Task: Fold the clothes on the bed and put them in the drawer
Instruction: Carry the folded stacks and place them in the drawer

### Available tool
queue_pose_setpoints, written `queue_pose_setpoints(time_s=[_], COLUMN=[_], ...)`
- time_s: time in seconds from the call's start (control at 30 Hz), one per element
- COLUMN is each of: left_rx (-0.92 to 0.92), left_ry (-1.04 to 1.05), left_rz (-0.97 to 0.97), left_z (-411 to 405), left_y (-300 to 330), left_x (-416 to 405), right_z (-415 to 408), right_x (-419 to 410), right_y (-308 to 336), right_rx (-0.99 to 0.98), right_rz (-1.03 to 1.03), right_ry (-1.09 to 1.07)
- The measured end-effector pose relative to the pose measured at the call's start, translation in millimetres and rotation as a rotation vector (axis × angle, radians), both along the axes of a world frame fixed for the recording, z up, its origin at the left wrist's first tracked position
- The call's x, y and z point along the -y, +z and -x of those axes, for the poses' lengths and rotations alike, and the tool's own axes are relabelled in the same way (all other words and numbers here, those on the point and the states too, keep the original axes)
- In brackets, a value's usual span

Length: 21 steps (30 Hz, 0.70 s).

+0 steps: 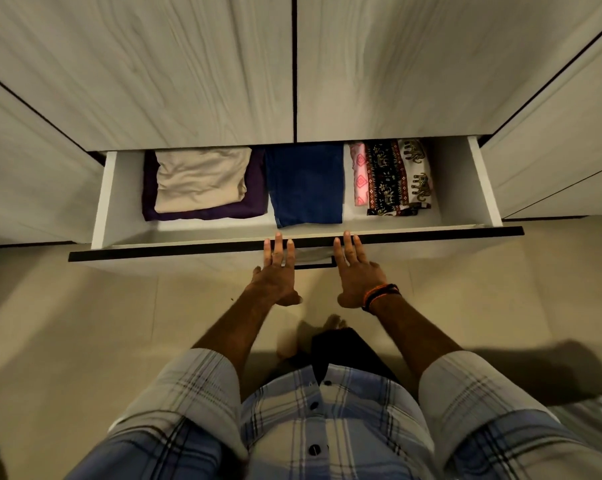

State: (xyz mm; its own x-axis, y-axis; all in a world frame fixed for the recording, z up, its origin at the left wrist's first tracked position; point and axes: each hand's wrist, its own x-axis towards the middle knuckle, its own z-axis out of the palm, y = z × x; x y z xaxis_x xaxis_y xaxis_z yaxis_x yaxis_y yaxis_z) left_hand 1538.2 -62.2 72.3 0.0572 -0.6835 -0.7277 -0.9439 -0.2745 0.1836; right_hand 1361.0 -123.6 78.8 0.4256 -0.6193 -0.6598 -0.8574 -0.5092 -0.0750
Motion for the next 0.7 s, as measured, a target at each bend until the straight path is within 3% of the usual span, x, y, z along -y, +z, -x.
queue_pose_setpoints(time_s=[0.47, 0.63, 0.7], left_rx=[0.135, 0.092, 0.037], left_ry=[0.038, 0.066, 0.134], left_rz=[0.127, 0.165, 0.218], left_z=[-34, -51, -55], left_y=[-3, -6, -6], left_x=[102, 133, 142], right_z=[-41, -58, -66], right_x=[106, 138, 146], right_y=[-2, -4, -8], right_rx=[0.078, 0.102, 0.213], right_rz=[0.063, 0.058, 0.055], right_ry=[0.020, -0.003, -0.087])
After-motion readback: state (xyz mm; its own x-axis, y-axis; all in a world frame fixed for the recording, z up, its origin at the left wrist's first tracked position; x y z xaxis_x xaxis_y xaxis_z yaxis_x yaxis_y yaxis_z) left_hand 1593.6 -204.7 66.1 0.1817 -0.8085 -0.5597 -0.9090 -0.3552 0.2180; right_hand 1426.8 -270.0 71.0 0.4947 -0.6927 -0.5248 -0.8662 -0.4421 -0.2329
